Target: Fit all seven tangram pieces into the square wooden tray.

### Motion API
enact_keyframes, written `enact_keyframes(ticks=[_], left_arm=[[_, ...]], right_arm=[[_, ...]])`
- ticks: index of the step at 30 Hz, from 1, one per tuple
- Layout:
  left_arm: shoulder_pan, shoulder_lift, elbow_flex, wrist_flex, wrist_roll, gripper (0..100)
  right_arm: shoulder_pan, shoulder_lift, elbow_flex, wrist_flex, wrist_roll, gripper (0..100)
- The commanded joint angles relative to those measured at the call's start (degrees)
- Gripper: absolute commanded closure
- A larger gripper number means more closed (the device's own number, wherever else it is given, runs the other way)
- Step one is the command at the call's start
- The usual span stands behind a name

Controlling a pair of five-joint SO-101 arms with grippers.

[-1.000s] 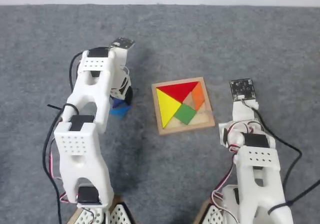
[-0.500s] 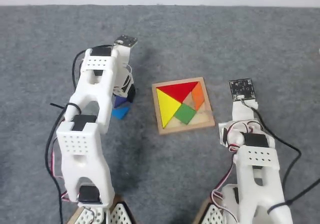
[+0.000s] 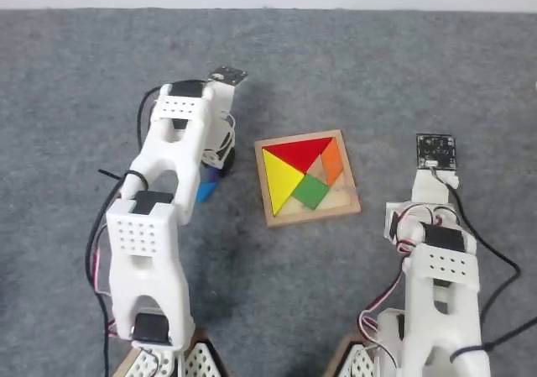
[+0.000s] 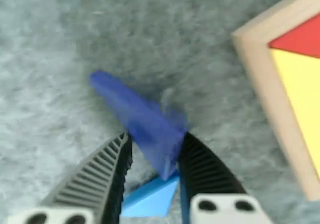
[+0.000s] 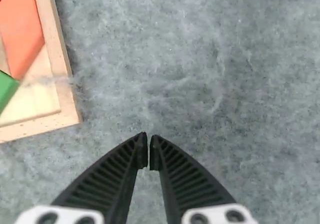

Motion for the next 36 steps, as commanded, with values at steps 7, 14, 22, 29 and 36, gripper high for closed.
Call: enact_keyframes(ticks=[7, 14, 22, 29, 36], left_arm=[[-0.26, -4.84, -1.45, -0.62, -0.53, 92], [-0.09, -9.49, -1.54, -0.70, -2.20, 96], [8.09, -16.88, -7.78, 12.75, -3.96, 99], [23.56, -17.41, -10.77, 16.26, -3.60, 99], [29.89, -9.32, -11.12, 6.42, 2.37, 99]], right_arm=[[0.66, -1.27, -1.32, -1.54, -0.44, 96.8], [-0.13, -1.19, -1.23, -1.54, -0.35, 96.8], [2.59, -1.63, -1.58, -1.54, -0.70, 96.8], [8.84, -1.63, -2.99, -1.54, -0.88, 96.8], [14.37, -1.19, -4.22, -1.54, -2.90, 96.8]])
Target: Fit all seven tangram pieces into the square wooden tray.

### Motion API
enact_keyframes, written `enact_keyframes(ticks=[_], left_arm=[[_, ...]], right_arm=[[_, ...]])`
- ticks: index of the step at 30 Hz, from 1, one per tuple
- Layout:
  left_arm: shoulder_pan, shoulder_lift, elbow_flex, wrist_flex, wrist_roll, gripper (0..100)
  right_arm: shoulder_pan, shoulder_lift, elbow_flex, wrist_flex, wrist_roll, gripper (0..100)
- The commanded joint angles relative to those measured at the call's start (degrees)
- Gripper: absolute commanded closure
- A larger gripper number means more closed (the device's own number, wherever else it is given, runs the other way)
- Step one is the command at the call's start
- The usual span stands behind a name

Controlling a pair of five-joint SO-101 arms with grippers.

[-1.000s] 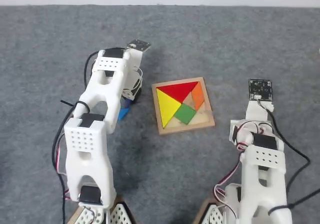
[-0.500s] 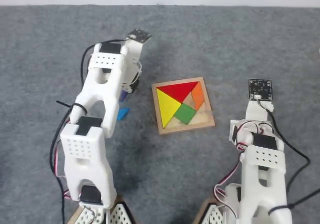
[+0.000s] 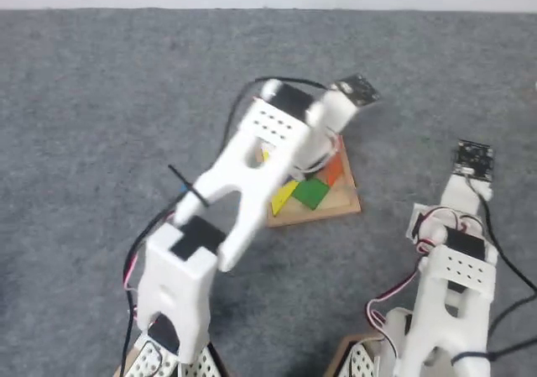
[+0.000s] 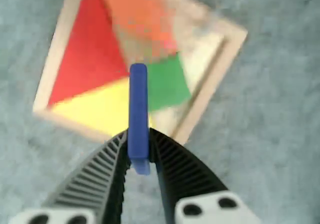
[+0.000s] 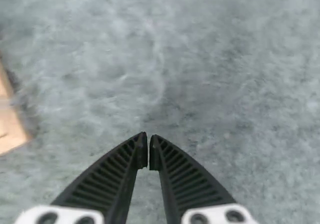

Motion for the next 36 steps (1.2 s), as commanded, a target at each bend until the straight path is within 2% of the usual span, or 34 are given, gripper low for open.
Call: enact_keyframes(ticks=[1, 5, 11, 16, 25, 33, 36], left_arm=[[2.02, 4.04, -2.95, -7.47, 5.45, 99], [2.81, 7.56, -3.03, -11.25, 8.70, 99], [2.37, 8.26, -6.02, -11.96, 21.89, 99], [2.90, 8.18, -6.90, -14.07, 28.48, 99], [3.08, 9.76, -5.93, -14.07, 28.84, 98], [6.24, 9.76, -5.23, -13.54, 28.48, 98], [7.12, 9.76, -5.14, -13.54, 28.84, 93]], right_arm=[[3.38, -1.19, -4.13, -1.19, -0.88, 96.8], [3.56, -1.19, -4.04, -1.19, -0.88, 96.8], [3.38, -1.19, -4.04, -1.19, -0.88, 96.8], [3.38, -1.19, -4.04, -1.19, -0.88, 96.8], [3.38, -1.19, -4.04, -1.19, -0.88, 96.8], [3.30, -1.19, -4.04, -1.19, -0.88, 96.8], [3.30, -1.19, -4.04, -1.19, -0.79, 96.8]])
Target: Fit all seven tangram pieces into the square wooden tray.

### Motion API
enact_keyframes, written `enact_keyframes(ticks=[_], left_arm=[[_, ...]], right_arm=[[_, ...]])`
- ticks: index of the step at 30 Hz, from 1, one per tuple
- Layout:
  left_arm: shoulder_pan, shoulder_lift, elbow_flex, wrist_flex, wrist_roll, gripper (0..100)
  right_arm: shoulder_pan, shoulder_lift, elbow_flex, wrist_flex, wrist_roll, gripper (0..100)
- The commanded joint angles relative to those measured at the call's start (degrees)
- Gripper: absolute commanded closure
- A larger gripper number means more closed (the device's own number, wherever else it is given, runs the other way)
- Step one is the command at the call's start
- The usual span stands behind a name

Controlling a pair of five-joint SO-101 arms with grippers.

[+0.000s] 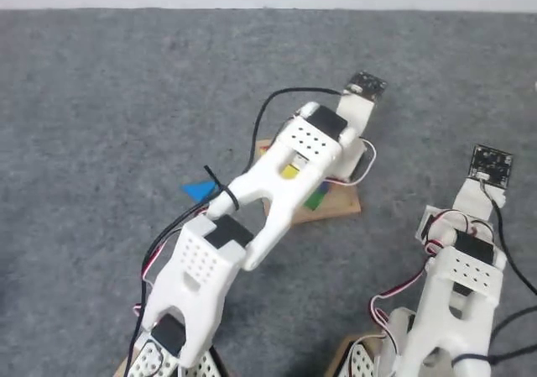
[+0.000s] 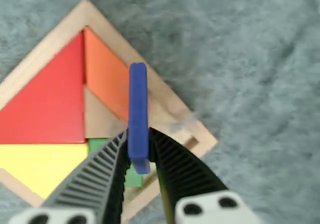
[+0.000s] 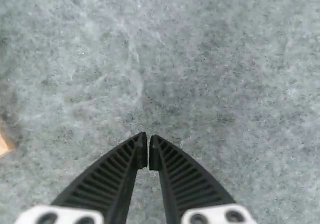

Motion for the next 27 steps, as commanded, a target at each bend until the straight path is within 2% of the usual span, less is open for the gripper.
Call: enact_keyframes(ticks=[1, 4, 18, 21, 27], left_arm=[[1.32, -0.79, -0.92, -0.26, 0.62, 90], [1.05, -0.79, -0.92, 0.53, 0.62, 86], [1.58, -1.85, -1.36, 3.43, -0.70, 86], [2.46, -1.05, -1.01, 3.08, -3.08, 86], [7.03, 2.81, -1.36, 1.76, -3.43, 86]], right_arm=[[0.31, -1.19, -4.04, -1.19, -0.44, 96.8], [0.31, -1.19, -4.04, -1.19, -0.44, 96.8], [0.31, -1.10, -3.69, -2.42, -0.44, 96.8], [0.31, -1.10, -3.16, -3.21, -0.44, 96.8], [0.31, -1.10, -3.16, -3.21, -0.44, 96.8]])
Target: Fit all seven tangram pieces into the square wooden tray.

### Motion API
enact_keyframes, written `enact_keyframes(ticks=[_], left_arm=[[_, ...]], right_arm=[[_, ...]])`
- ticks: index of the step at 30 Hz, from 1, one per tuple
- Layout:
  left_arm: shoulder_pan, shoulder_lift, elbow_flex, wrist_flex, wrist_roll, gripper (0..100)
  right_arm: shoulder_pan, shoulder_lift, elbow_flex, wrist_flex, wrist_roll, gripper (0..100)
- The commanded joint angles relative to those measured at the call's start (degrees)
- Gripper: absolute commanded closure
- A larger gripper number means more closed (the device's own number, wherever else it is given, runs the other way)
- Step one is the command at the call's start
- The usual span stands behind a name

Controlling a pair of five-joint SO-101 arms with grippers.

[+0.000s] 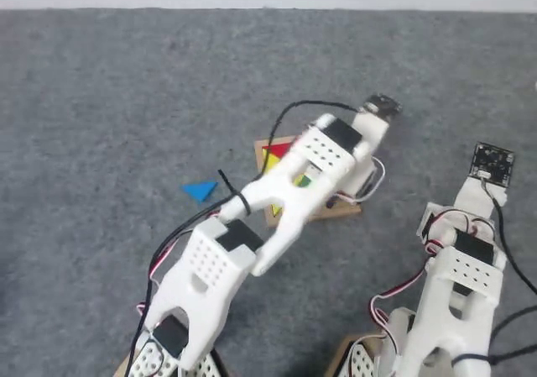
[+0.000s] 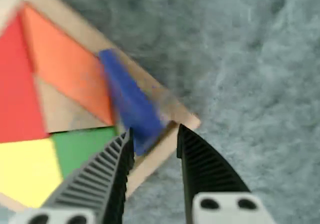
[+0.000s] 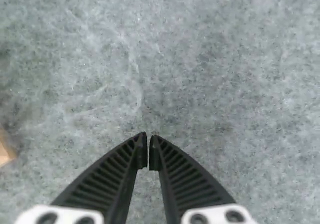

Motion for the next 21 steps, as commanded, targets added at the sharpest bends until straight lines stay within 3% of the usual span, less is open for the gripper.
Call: enact_keyframes(ticks=[1, 14, 21], left_arm=[[3.78, 0.53, -1.45, -1.05, -0.79, 86], [-1.85, -0.53, -1.19, -0.79, -2.55, 86], [-0.26, -0.88, -4.18, 4.57, -2.81, 86]], right_arm=[[0.40, -1.10, -3.16, -1.19, -0.44, 96.8], [0.31, -1.10, -3.16, -1.19, -0.44, 96.8], [0.31, -1.10, -3.16, -1.19, -0.44, 96.8]])
